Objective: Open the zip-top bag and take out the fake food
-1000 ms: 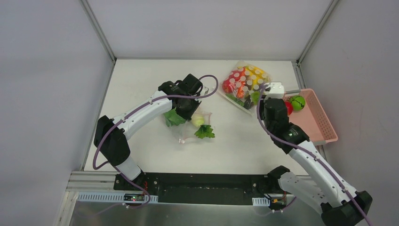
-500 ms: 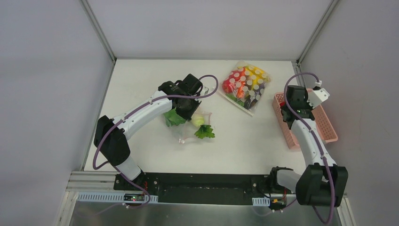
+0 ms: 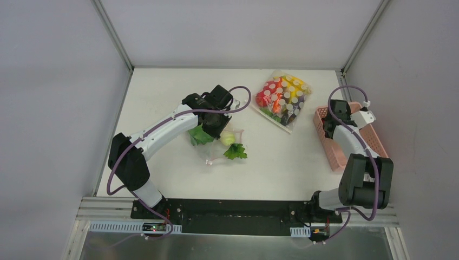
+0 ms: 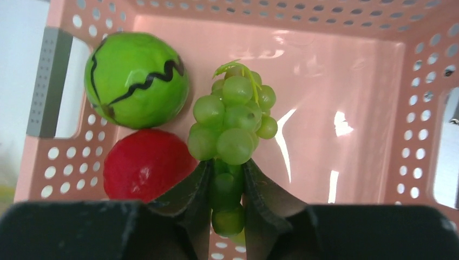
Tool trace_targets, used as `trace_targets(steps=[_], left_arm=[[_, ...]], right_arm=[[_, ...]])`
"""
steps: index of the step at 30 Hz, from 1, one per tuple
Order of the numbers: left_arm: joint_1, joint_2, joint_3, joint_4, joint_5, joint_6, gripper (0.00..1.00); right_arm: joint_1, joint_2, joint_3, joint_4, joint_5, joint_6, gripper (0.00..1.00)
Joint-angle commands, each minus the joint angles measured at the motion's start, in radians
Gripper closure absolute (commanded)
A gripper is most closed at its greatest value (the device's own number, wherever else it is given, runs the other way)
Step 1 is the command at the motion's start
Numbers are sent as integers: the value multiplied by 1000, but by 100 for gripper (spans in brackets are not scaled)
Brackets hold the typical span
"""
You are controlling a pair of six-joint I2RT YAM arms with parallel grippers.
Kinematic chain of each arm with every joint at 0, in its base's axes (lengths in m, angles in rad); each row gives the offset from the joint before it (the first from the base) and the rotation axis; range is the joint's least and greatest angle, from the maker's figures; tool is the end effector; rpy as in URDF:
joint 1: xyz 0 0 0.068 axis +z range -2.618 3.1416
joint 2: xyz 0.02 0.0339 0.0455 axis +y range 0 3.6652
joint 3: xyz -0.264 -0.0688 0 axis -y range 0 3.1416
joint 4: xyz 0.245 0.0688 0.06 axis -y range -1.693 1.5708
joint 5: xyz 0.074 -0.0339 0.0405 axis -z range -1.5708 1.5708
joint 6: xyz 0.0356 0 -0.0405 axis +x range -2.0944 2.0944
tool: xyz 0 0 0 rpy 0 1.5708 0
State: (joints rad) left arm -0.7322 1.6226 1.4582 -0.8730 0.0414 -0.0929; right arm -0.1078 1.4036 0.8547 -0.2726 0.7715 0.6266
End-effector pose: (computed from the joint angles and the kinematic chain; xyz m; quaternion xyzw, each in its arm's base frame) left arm 0.2525 -0.2290 0.3019 0.3082 0.9139 -0.1239 0.2334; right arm 0.2798 -0.0553 0.2243 0.4381 0.7553 -0.2515 0.4175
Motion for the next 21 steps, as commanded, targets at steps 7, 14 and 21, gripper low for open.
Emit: trace_targets(steps=[7, 14, 21], left_arm=[[-2, -21, 33, -21, 3, -9, 100], [-1, -21, 33, -21, 4, -9, 100], [-3, -22, 34, -22, 5, -8, 100]], right_arm=[[-3, -130, -50, 67, -264, 15, 56], [-3, -203, -80, 34, -290, -28, 25], [10, -320, -75, 12, -352, -97, 14]])
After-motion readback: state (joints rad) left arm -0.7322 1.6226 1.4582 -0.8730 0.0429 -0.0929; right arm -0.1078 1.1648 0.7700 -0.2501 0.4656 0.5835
